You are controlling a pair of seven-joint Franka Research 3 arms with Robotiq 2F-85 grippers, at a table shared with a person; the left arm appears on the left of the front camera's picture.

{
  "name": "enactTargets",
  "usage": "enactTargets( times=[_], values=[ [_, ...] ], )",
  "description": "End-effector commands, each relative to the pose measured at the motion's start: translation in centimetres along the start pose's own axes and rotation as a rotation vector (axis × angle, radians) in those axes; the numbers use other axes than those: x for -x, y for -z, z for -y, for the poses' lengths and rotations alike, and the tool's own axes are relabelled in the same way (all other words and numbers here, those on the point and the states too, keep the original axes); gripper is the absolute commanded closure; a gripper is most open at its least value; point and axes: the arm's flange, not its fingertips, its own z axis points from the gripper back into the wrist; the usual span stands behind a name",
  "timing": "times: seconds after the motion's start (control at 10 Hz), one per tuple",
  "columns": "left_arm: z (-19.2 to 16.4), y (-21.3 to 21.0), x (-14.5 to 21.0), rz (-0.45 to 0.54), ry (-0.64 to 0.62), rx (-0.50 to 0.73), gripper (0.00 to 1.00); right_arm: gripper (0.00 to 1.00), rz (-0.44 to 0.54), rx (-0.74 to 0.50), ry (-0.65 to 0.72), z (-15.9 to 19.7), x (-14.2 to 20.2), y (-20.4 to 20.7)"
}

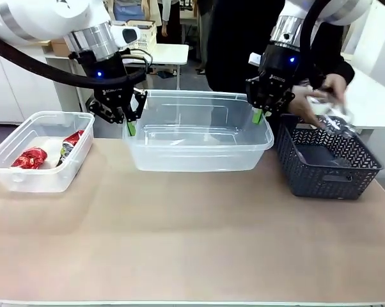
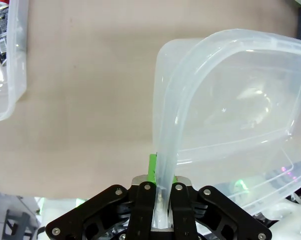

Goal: Sort the waste into each basket.
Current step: Offer the picked Organizing box to the human.

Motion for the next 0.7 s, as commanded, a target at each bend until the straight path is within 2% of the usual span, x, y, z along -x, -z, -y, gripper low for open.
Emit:
enactTargets(
  times=[0.0, 0.6],
  values=[
    [0.15, -0.27, 0.17, 0.01, -0.004, 0.002, 0.96, 0.93, 0.021, -0.008, -0.014, -0.26, 0.16, 0.18],
    [0.15, -0.27, 0.17, 0.01, -0.004, 0.002, 0.96, 0.93, 0.021, -0.008, -0.014, -0.26, 0.16, 0.18]
  ],
)
